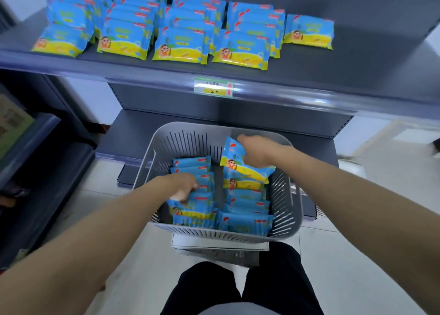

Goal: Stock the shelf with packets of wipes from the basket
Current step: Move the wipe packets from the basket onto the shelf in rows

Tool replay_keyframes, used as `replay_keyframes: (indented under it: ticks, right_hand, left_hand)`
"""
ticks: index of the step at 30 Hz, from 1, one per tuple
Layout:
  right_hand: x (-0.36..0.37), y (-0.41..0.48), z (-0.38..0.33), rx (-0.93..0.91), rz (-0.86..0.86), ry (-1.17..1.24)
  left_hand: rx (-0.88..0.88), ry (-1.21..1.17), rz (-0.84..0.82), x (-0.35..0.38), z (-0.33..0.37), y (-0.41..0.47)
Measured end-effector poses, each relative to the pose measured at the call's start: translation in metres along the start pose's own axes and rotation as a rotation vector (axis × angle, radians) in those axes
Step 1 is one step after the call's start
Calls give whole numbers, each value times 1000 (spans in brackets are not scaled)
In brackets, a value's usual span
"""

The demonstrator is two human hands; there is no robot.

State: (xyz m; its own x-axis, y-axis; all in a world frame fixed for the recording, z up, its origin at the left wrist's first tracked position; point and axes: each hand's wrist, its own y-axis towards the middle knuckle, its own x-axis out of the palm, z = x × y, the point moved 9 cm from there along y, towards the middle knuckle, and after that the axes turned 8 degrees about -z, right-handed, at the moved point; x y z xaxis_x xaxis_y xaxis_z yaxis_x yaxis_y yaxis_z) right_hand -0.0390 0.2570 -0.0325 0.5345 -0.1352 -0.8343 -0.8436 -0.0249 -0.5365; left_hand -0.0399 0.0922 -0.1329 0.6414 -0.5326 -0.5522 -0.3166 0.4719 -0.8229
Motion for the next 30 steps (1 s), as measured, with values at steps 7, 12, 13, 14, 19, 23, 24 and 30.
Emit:
replay_keyframes:
  ticks: [7, 12, 13, 14, 19, 23, 24, 30]
  right_hand:
    - [-153, -71, 25, -77, 326, 125]
    - [-247, -89, 104, 81, 484, 88]
    - [-255, -84, 118, 111, 479, 49]
    - [-260, -76, 131, 140, 469, 11]
    - [-254, -24, 179, 166, 311, -87]
    - [-258, 12, 206, 137, 241, -125]
    - [-261, 21, 210, 122, 235, -137]
    - [-284, 63, 230, 37, 210, -205]
  left_hand:
    - [147, 58, 427, -157, 55, -105]
    - [273, -24, 690, -254, 85, -167]
    - [291, -45, 733, -270, 88, -175]
    - [303, -70, 770, -284, 91, -179]
    - [326, -144, 828, -336, 110, -170]
    - [315, -180, 823, -362, 125, -142]
    - [320, -201, 818, -368, 128, -134]
    - [299, -232, 788, -401, 145, -88]
